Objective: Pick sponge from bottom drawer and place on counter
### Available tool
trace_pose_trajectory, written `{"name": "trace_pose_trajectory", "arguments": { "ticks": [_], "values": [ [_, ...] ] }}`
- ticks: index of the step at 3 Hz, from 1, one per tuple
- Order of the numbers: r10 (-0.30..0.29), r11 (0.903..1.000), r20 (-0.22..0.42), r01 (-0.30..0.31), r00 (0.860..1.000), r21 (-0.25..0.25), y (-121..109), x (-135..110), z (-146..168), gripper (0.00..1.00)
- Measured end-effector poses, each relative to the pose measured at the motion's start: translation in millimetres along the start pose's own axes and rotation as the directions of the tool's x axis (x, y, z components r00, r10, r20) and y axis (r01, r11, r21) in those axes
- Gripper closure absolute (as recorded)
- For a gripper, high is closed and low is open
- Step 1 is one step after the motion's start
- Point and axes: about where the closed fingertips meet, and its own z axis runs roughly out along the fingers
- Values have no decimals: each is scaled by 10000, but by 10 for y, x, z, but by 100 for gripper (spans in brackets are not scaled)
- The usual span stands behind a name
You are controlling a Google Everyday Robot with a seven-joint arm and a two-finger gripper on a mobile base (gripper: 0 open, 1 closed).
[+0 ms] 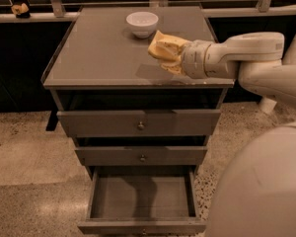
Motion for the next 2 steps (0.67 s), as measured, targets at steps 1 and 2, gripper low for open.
{"name": "trace_pose_trajectory", "arguments": {
  "ticks": [1, 2],
  "values": [
    [406, 9990, 162, -403, 9990, -167, 273, -147, -9, 100],
    [404, 9991, 162, -402, 9991, -163, 270, -147, -9, 100]
  ]
}}
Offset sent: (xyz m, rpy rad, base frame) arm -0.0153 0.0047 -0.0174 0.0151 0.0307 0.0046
